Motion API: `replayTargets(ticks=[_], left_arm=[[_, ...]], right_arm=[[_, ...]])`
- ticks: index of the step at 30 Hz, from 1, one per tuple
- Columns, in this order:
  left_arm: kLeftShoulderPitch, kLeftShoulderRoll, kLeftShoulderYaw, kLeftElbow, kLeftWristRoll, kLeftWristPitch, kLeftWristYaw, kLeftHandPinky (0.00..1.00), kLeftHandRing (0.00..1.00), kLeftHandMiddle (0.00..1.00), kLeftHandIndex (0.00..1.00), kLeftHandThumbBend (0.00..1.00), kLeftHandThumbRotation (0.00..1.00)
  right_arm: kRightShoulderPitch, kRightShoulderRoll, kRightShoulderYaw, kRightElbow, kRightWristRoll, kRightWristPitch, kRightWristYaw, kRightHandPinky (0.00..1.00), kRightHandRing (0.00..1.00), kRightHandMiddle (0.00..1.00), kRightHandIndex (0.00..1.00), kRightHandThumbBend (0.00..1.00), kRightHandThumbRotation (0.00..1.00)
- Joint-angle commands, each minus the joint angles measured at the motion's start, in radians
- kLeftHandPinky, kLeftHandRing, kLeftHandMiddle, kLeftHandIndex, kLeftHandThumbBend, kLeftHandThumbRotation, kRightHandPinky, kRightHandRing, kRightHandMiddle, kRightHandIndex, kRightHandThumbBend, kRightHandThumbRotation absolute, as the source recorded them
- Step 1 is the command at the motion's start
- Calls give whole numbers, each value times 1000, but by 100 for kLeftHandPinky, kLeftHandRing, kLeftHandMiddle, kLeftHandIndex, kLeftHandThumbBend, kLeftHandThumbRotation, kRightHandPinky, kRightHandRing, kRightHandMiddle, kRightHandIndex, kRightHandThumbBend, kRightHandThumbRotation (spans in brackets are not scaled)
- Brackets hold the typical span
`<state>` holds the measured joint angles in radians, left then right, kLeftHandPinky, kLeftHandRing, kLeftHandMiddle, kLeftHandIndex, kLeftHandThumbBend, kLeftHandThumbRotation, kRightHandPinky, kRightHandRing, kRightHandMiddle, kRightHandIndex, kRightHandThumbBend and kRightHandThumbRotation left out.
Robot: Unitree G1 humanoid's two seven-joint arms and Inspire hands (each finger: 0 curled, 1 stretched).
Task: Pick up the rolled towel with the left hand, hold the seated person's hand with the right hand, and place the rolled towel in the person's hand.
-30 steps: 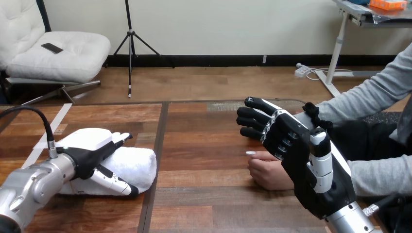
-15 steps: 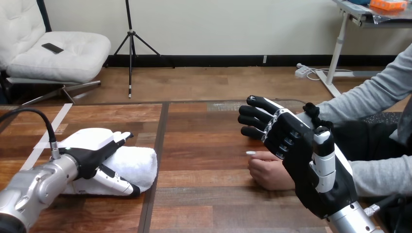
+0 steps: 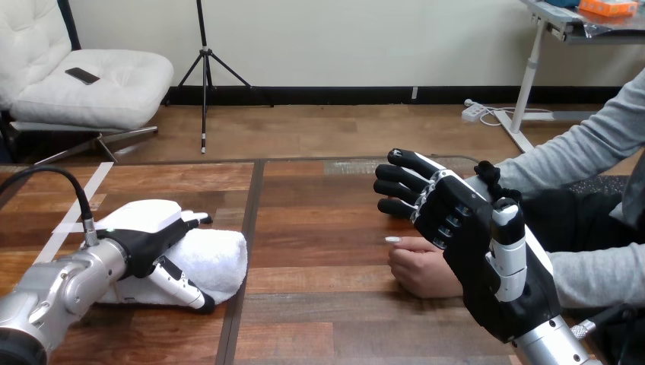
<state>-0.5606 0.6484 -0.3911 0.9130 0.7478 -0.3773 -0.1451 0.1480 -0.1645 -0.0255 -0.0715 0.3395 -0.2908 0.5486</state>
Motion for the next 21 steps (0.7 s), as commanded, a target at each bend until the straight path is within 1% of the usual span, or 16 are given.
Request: replayTargets(ticks=[1, 2, 3, 4, 5, 6, 7, 8, 10, 11, 14, 15, 17, 21], left_arm=[[-39, -43, -31, 13, -7, 2, -22, 84, 93, 93, 92, 100, 35], [-41, -39, -30, 3, -9, 12, -41, 77, 91, 92, 90, 100, 30], [-42, -36, -29, -4, -10, 19, -54, 72, 87, 89, 87, 100, 24], [-42, -34, -28, -9, -12, 24, -63, 72, 87, 89, 87, 100, 24], [-45, -35, -26, -12, -16, 37, -82, 70, 85, 87, 86, 100, 22], [-46, -35, -24, -13, -20, 47, -93, 67, 83, 85, 83, 100, 18], [-47, -36, -23, -15, -23, 53, -101, 66, 81, 84, 82, 100, 17], [-49, -39, -16, -17, -37, 71, -129, 65, 81, 84, 82, 100, 15], [-51, -43, -8, -23, -56, 92, -161, 63, 79, 83, 80, 100, 11], [-54, -46, -2, -25, -70, 108, -188, 63, 78, 82, 79, 100, 9], [-59, -47, 2, -34, -91, 141, -236, 61, 76, 81, 77, 100, 5], [-61, -46, 1, -39, -94, 150, -249, 59, 74, 79, 75, 99, 3], [-65, -43, -1, -47, -98, 163, -273, 58, 72, 78, 74, 98, 2], [-69, -35, -9, -68, -94, 179, -301, 53, 66, 73, 71, 97, 1]], right_arm=[[-42, -10, -15, -45, 13, -6, -4, 83, 86, 85, 85, 95, 100], [-44, -10, -16, -42, 15, -10, -1, 83, 85, 85, 85, 96, 100], [-45, -10, -16, -40, 17, -12, 1, 83, 85, 85, 85, 96, 100], [-46, -10, -17, -39, 18, -14, 3, 83, 85, 85, 85, 96, 100], [-47, -11, -17, -38, 19, -15, 5, 83, 85, 85, 85, 96, 100], [-47, -11, -17, -38, 19, -15, 5, 84, 85, 85, 85, 95, 100], [-47, -11, -17, -38, 19, -15, 6, 84, 86, 85, 85, 95, 100], [-48, -10, -18, -36, 19, -18, 6, 84, 86, 85, 85, 95, 100], [-48, -8, -18, -35, 19, -21, 5, 84, 86, 85, 85, 95, 100], [-49, -8, -18, -33, 20, -21, 7, 83, 86, 85, 85, 95, 100], [-50, -9, -19, -33, 21, -19, 10, 83, 86, 85, 85, 95, 100], [-50, -9, -19, -33, 21, -18, 9, 83, 86, 85, 85, 95, 100], [-51, -9, -20, -33, 20, -17, 9, 83, 86, 85, 86, 95, 100], [-51, -8, -22, -34, 15, -16, 5, 83, 86, 85, 86, 95, 100]])
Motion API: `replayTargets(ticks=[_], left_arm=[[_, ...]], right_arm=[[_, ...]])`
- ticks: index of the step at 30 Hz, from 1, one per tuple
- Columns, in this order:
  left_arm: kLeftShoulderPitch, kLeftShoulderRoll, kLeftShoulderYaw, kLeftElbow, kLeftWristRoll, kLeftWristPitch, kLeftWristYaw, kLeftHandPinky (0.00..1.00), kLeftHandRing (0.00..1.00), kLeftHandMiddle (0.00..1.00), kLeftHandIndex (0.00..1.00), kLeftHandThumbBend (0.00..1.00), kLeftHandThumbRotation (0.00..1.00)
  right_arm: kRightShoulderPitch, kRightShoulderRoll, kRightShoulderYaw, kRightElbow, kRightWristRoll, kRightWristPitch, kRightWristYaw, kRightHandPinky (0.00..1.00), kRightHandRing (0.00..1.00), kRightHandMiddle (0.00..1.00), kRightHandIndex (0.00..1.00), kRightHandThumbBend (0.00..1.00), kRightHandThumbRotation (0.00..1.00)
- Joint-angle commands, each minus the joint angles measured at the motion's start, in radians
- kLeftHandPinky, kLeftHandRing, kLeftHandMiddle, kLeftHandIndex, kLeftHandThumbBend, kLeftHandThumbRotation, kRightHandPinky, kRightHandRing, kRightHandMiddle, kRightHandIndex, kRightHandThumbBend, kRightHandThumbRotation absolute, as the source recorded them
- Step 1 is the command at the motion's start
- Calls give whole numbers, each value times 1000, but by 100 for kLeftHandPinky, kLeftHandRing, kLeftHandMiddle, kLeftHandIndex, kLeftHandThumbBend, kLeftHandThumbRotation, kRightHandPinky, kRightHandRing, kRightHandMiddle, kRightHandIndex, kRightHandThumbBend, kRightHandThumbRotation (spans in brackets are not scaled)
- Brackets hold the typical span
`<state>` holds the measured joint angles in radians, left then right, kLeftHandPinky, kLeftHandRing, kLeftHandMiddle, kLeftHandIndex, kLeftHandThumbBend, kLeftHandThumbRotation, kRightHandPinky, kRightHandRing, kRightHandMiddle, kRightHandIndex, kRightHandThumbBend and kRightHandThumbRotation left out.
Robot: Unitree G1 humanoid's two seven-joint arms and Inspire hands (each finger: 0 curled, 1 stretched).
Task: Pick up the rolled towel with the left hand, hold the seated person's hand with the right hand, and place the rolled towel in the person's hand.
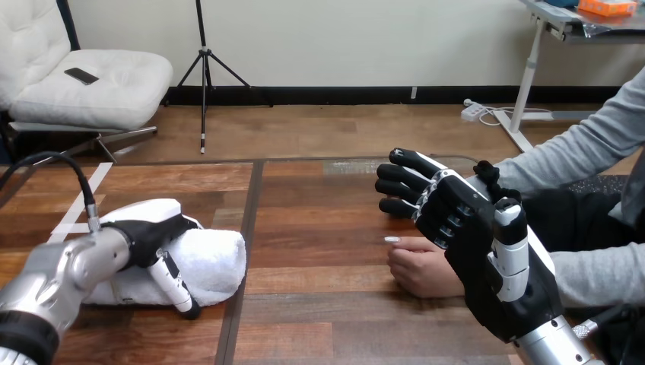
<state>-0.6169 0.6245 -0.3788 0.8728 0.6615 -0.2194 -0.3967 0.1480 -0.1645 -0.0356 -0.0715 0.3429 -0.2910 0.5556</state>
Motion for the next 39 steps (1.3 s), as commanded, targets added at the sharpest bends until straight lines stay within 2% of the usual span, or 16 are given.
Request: replayTargets(ticks=[1, 8, 12, 20, 32, 39], left_arm=[[-12, -9, -22, -33, -6, 24, -53, 52, 64, 71, 70, 97, 1], [-14, 2, -21, -55, -4, 29, -74, 41, 49, 58, 61, 92, 0], [-11, 7, -10, -59, -17, 15, -76, 37, 45, 53, 53, 86, 0], [-3, 24, 0, -77, -36, -12, -67, 33, 41, 46, 44, 80, 0], [14, 40, 26, -91, -71, -64, -33, 31, 38, 44, 44, 76, 0], [28, 48, 44, -121, -110, -70, -41, 31, 38, 45, 45, 72, 0]], right_arm=[[-51, -7, -12, -34, 11, -15, -3, 83, 86, 85, 86, 95, 100], [-50, -7, -12, -38, 2, -12, -12, 83, 86, 85, 86, 96, 100], [-52, -7, -12, -34, 0, -17, -12, 83, 85, 85, 86, 96, 100], [-57, -8, -14, -28, 4, -16, -9, 83, 85, 85, 86, 96, 100], [-59, -9, -14, -26, 2, -14, -9, 84, 85, 85, 86, 96, 100], [-60, -12, -14, -26, 3, -12, -5, 84, 85, 85, 86, 95, 100]])
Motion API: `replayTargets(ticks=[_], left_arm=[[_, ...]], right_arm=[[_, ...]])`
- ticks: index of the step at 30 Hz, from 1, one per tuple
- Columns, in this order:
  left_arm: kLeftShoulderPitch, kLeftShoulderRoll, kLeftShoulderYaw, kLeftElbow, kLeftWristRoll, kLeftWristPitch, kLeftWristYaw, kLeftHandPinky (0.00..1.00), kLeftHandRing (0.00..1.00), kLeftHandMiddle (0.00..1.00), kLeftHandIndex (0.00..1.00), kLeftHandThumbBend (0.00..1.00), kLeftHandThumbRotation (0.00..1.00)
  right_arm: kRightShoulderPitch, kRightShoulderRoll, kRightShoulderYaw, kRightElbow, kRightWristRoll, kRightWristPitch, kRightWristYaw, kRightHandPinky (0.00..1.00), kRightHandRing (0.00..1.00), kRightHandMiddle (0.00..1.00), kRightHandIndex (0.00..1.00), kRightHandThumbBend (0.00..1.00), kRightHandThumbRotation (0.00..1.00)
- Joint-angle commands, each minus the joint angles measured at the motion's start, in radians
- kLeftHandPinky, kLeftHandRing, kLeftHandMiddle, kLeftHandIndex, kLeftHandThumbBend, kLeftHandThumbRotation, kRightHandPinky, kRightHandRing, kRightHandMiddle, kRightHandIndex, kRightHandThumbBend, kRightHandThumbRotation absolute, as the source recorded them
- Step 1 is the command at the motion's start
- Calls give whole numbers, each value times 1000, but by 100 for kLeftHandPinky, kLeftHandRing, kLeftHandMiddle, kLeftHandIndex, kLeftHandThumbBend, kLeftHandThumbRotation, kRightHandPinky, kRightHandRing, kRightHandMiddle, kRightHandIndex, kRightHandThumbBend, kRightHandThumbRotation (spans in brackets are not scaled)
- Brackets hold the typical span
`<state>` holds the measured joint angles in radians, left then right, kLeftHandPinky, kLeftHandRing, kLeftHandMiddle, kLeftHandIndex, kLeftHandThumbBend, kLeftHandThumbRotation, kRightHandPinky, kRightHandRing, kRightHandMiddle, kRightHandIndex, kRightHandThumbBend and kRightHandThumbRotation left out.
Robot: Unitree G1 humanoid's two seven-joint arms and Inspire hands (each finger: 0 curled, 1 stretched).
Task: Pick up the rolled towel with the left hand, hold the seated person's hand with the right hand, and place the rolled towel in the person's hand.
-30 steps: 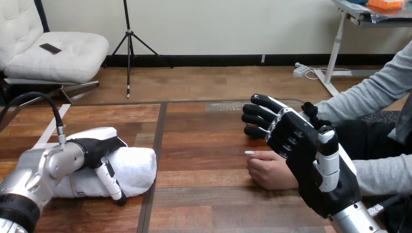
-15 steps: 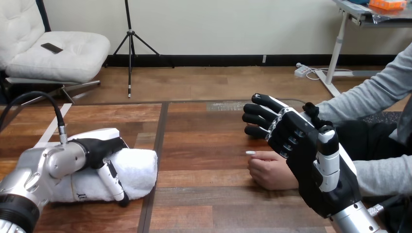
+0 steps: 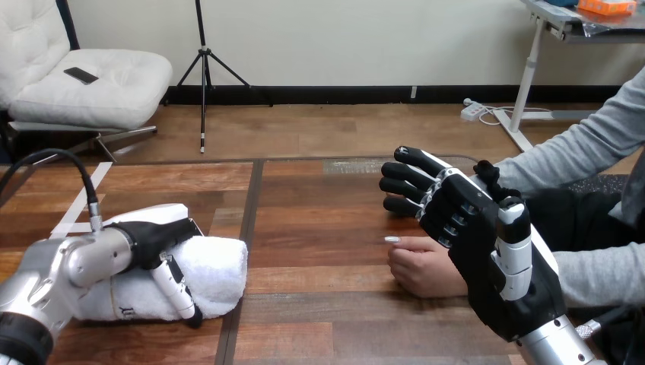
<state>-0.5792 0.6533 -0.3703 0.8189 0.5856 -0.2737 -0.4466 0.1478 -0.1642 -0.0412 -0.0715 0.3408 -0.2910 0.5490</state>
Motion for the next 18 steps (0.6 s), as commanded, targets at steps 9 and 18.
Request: replayTargets(ticks=[9, 18], left_arm=[[25, 28, 71, -124, -91, -39, 14, 28, 34, 42, 46, 68, 0], [74, 31, 115, -194, -136, -57, 43, 27, 33, 41, 46, 65, 0]], right_arm=[[-61, -11, -8, -18, 2, -16, 2, 84, 85, 85, 86, 95, 100], [-60, -8, -6, -15, 3, -17, 5, 84, 85, 84, 86, 94, 100]])
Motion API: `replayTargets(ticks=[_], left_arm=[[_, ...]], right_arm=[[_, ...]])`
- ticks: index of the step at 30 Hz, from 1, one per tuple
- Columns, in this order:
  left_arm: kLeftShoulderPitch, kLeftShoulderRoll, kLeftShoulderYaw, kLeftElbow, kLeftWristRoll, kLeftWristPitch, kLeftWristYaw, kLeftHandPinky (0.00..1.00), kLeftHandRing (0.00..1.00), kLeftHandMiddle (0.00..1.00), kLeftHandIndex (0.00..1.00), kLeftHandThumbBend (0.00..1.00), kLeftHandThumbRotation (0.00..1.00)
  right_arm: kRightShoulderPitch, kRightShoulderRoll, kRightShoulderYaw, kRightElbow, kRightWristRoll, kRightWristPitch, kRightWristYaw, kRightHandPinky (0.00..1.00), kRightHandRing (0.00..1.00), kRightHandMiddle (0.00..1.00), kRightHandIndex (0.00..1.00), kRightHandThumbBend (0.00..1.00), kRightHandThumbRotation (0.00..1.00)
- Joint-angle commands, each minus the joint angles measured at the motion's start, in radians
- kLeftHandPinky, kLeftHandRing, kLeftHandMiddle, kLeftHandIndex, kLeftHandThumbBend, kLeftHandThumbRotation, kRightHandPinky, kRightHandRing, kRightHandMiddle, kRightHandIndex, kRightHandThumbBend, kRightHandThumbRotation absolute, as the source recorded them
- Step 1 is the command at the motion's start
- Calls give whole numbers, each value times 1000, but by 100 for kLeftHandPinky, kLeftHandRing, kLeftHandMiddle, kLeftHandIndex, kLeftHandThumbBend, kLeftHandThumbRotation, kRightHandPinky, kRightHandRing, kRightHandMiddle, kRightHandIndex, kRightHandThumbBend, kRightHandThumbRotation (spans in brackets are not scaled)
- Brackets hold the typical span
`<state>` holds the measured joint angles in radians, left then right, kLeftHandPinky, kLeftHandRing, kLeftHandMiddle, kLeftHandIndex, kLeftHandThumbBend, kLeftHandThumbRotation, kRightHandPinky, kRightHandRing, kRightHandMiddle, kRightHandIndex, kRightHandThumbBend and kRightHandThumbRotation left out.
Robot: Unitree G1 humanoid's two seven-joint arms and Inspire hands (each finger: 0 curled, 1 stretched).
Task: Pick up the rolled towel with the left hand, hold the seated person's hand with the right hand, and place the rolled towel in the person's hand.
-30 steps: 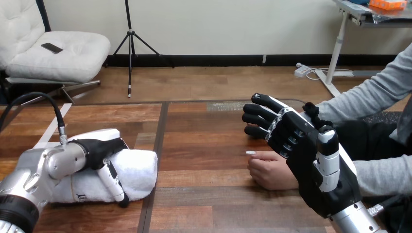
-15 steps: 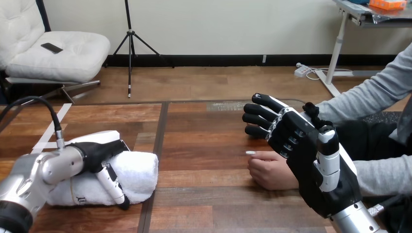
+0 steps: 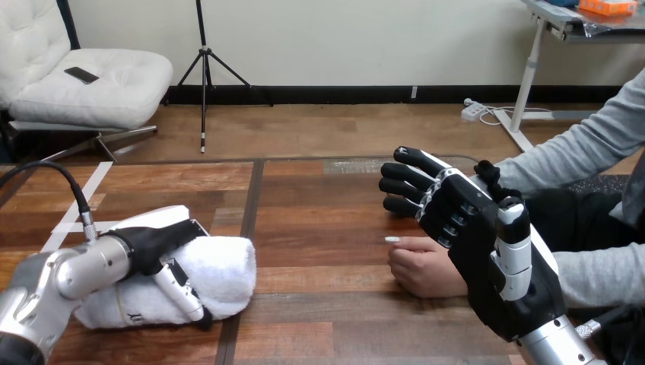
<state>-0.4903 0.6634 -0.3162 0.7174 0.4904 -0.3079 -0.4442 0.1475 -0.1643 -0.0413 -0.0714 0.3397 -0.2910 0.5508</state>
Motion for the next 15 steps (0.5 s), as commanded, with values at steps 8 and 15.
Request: replayTargets(ticks=[8, 15], left_arm=[[48, 8, 123, -148, -100, -84, 120, 29, 34, 42, 46, 67, 0], [105, -14, 177, -200, -178, -120, 157, 34, 38, 44, 45, 65, 0]], right_arm=[[-55, -7, -4, -19, 1, -15, 0, 84, 85, 84, 86, 94, 100], [-50, -8, -3, -25, -2, -9, -3, 84, 85, 84, 86, 94, 100]])
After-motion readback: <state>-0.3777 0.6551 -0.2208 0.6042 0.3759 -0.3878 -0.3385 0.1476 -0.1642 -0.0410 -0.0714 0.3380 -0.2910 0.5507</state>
